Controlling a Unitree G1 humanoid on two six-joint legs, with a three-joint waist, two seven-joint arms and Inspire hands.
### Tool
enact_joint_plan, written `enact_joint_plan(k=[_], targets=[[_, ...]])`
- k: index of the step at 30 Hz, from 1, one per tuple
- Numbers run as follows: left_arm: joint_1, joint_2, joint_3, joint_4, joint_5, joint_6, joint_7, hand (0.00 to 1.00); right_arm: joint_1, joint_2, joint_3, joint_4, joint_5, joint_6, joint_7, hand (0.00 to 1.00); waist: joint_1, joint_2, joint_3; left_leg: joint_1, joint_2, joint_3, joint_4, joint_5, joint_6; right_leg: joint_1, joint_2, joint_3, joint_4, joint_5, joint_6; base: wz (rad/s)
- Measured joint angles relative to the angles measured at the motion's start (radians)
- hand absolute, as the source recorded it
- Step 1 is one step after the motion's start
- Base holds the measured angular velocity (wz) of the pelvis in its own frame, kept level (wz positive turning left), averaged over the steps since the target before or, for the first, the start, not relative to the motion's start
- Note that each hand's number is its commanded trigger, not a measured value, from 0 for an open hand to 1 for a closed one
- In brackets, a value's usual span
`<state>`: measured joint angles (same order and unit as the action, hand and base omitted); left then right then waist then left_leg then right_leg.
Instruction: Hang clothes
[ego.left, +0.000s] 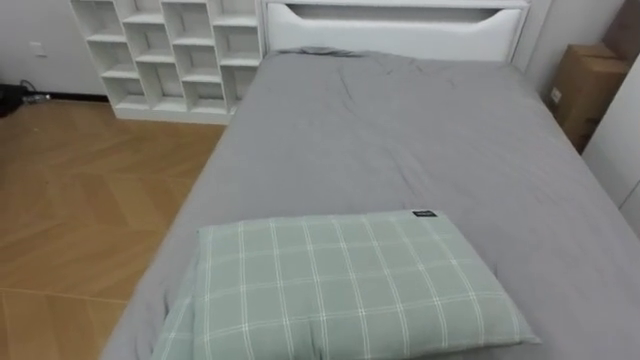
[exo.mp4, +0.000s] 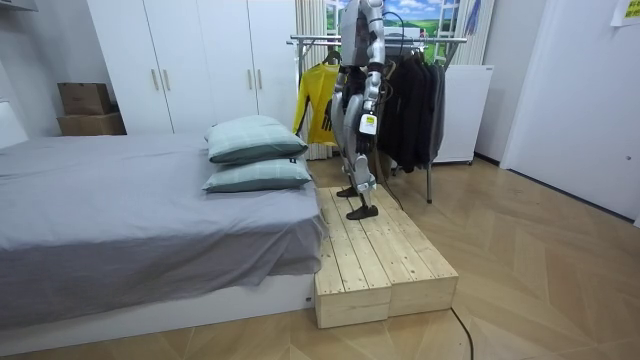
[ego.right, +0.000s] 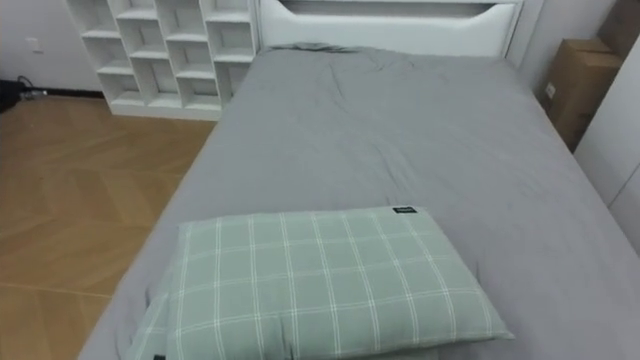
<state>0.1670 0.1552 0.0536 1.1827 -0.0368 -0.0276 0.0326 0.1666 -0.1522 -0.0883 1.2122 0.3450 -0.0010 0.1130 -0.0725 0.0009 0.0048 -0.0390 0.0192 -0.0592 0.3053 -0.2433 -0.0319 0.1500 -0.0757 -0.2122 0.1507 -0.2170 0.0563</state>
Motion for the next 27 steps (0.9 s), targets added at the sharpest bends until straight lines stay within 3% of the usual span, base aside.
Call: enact_joint_plan(k=[12, 27], targets=[[0.002, -0.002, 0.001, 0.011, -0.012, -0.016, 0.006, 0.0, -0.015, 0.0, 0.001, 0.04, -0.001, 0.002, 0.001, 0.0, 0.001, -0.009, 0.005, 0.0, 0.0, 0.001, -0.007, 0.002, 0.001, -0.005, -0.001, 0.001, 0.002, 0.001, -0.001, 0.0], [0.004, 0.001, 0.001, 0.013, 0.01, -0.016, 0.017, 0.0, -0.012, 0.0, 0.006, 0.053, 0.005, 0.016, 0.057, 0.0, -0.002, -0.014, 0.0032, -0.002, 0.0, 0.005, -0.003, 0.002, 0.001, -0.007, -0.001, 0.004, 0.004, 0.001, -0.001, 0.0]])
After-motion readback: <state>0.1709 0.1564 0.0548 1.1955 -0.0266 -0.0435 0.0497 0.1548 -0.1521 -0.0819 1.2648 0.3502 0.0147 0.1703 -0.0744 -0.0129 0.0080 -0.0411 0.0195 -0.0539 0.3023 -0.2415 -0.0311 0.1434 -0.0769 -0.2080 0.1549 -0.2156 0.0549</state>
